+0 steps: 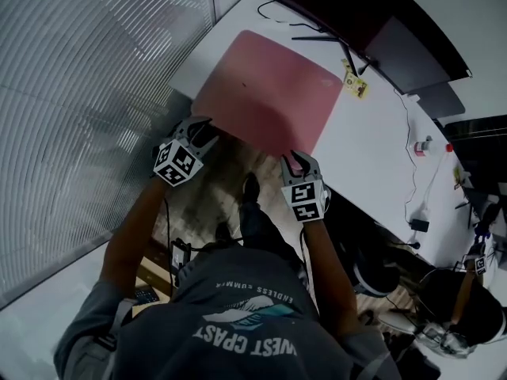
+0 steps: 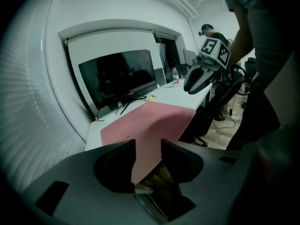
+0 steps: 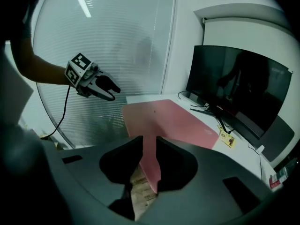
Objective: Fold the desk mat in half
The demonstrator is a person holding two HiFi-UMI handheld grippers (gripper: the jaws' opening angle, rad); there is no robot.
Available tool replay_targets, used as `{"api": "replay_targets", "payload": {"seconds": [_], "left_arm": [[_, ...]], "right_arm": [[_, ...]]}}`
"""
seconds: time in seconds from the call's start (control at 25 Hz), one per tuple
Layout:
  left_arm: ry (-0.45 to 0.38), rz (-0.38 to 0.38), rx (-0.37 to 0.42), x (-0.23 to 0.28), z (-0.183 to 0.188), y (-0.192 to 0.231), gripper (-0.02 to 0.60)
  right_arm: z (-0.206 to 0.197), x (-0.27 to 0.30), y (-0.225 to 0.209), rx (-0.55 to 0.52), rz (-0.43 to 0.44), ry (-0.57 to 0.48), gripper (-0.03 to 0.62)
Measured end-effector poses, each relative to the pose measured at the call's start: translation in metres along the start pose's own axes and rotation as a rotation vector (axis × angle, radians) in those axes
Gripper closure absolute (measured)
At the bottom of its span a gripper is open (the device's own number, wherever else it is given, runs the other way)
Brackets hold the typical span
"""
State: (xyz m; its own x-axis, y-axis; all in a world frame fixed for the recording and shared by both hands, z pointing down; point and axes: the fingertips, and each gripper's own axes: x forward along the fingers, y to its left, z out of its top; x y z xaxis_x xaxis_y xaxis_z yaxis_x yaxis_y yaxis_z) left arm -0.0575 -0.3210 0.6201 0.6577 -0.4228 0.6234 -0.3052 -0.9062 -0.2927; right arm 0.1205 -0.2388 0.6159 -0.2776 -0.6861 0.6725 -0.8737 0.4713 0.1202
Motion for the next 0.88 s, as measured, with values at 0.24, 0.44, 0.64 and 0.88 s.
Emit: {"api": "replay_targets", "payload": {"seconds": [0.24, 0.44, 0.64, 0.88], "left_arm": [[0.097, 0.009, 0.082, 0.034, -0.030, -0.008, 0.279], [0.160, 0.052, 0.131, 0.054, -0.054, -0.009, 0.221], [0.202, 0.072, 0.175, 0.072, -0.073, -0.017, 0.221], [0.229, 0.113, 0.192, 0.089, -0.088, -0.019, 0.265]], "right_arm": [[-0.033, 0.029, 0.010, -0.087, 0.029, 0.103, 0.403], [-0.059, 0.048, 0.016, -0.176, 0.032, 0.173, 0.352], [-0.084, 0.064, 0.015, -0.289, -0.004, 0.239, 0.339], [-0.104, 0.078, 0.011, -0.407, -0.032, 0.297, 0.346]]}}
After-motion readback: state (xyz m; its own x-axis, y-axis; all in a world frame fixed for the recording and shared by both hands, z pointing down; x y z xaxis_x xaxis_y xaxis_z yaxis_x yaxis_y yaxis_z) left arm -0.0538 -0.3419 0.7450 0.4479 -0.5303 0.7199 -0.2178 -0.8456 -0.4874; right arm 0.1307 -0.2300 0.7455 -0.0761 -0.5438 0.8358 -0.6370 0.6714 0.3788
